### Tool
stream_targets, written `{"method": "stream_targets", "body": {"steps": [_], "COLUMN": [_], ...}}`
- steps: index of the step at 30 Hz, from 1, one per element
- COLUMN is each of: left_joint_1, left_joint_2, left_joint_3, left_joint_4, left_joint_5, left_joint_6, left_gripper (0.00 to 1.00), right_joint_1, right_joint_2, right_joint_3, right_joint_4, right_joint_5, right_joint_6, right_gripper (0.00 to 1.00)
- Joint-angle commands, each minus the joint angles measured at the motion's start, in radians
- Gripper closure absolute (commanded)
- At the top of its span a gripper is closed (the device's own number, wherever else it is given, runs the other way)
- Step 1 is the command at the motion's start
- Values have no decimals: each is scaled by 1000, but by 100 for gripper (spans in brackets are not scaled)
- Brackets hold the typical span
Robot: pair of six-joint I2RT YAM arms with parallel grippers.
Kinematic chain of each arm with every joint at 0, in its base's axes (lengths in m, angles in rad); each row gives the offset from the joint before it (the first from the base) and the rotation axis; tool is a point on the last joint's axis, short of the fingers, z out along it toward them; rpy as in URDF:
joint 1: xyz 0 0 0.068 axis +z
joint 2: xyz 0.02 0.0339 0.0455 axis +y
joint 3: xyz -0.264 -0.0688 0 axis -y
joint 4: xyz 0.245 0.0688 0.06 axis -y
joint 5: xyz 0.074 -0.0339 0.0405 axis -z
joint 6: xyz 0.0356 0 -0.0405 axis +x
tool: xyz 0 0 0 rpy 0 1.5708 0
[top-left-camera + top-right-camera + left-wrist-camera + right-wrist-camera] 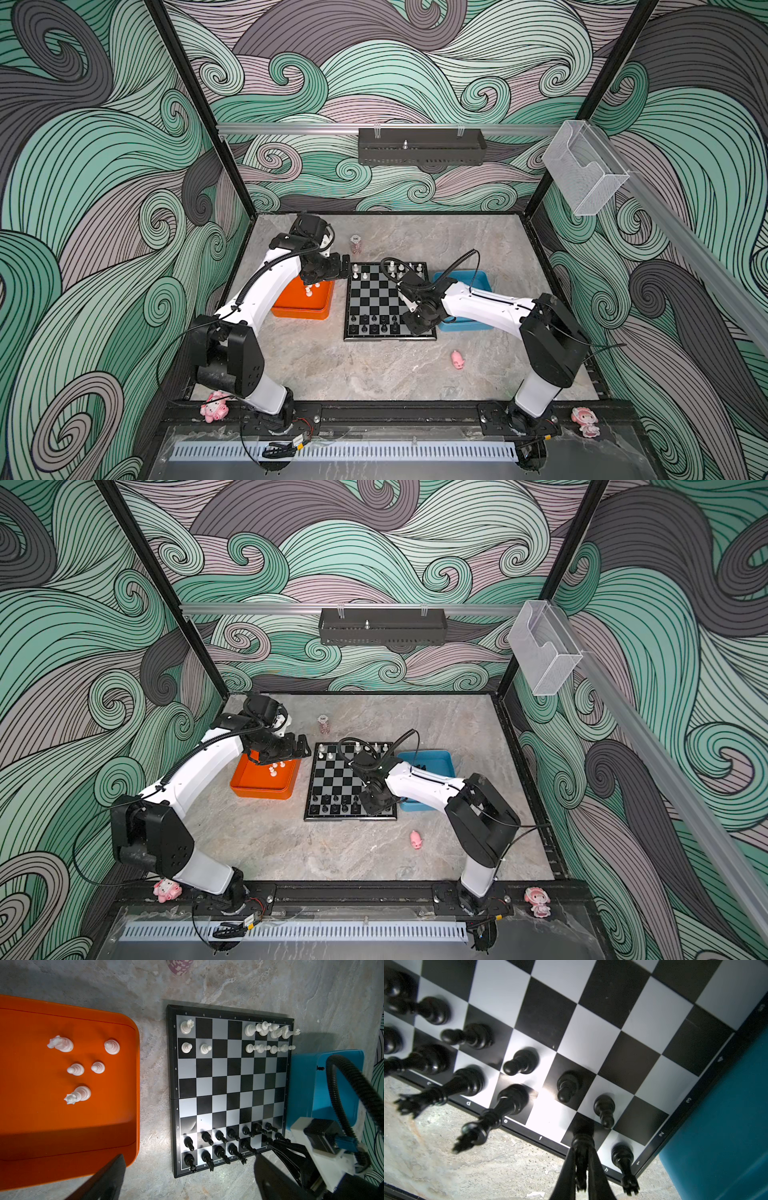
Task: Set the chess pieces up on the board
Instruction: 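Lower the black knight with the right gripper onto the square beside the rook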
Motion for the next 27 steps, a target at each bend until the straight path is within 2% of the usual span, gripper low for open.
{"method": "stream_targets", "body": {"steps": [1,21,27], "left_joint_1": [12,14,15], "left_joint_2": [-23,-17,-20], "left_joint_3": [-4,-6,-4], "left_joint_4": [-3,1,0], "left_joint_5": [16,20,20], "left_joint_6": [-1,-2,-2], "left_gripper": [1,1,1], "right_joint_1": [5,-1,-1], "right_joint_2": [17,20,10], "right_joint_3": [-7,-5,-3], "right_joint_4": [-3,1,0], "right_joint_5": [13,15,19], "right_joint_6": [-10,-14,-13], "right_gripper": [88,87,75]}}
